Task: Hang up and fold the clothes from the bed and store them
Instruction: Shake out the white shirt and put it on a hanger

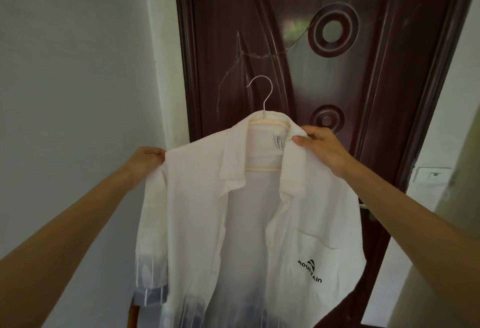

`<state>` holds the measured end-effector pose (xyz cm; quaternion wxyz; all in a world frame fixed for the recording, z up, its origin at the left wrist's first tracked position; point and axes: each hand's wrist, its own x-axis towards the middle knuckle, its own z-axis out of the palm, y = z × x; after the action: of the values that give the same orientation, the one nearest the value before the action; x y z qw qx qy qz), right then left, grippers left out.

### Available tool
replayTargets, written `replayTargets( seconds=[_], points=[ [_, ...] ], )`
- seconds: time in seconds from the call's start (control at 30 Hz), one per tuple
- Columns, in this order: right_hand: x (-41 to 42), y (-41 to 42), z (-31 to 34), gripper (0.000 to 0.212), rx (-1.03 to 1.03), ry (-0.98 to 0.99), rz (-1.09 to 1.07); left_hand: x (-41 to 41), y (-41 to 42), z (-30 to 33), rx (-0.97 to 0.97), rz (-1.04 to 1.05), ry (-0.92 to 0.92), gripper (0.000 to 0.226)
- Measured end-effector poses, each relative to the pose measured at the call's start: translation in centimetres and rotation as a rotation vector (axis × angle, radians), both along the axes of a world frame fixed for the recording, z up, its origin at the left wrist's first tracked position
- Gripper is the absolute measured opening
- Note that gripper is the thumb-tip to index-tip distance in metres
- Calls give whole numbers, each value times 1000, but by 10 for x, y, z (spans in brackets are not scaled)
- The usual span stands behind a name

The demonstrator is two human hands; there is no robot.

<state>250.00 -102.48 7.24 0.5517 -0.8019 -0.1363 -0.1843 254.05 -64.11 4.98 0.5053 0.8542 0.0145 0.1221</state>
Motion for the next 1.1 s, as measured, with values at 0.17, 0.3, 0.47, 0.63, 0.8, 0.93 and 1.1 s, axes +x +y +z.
replayTargets(
  seconds=[0.17,0.3,0.47,0.63,0.8,0.93,1.1],
  points=[
    [2,0,3,9,27,13,-29,-4,3,-17,236,16,-66,22],
    [6,-2,14,8,105,-7,-64,-11,3,-26,57,8,-183,46],
    [14,-2,30,19,142,-42,-98,-22,-10,-28,44,-71,-276,24],
    [16,-2,36,11,121,-57,-105,-6,-1,-30,50,79,-358,33],
    [7,-8,36,10,80,8,-37,10,37,-42,-107,118,-206,35],
    [3,-3,33,13,28,68,24,14,42,-47,94,187,-86,13],
    [8,6,29,15,21,90,19,-3,14,-19,65,192,-505,43]
  ],
)
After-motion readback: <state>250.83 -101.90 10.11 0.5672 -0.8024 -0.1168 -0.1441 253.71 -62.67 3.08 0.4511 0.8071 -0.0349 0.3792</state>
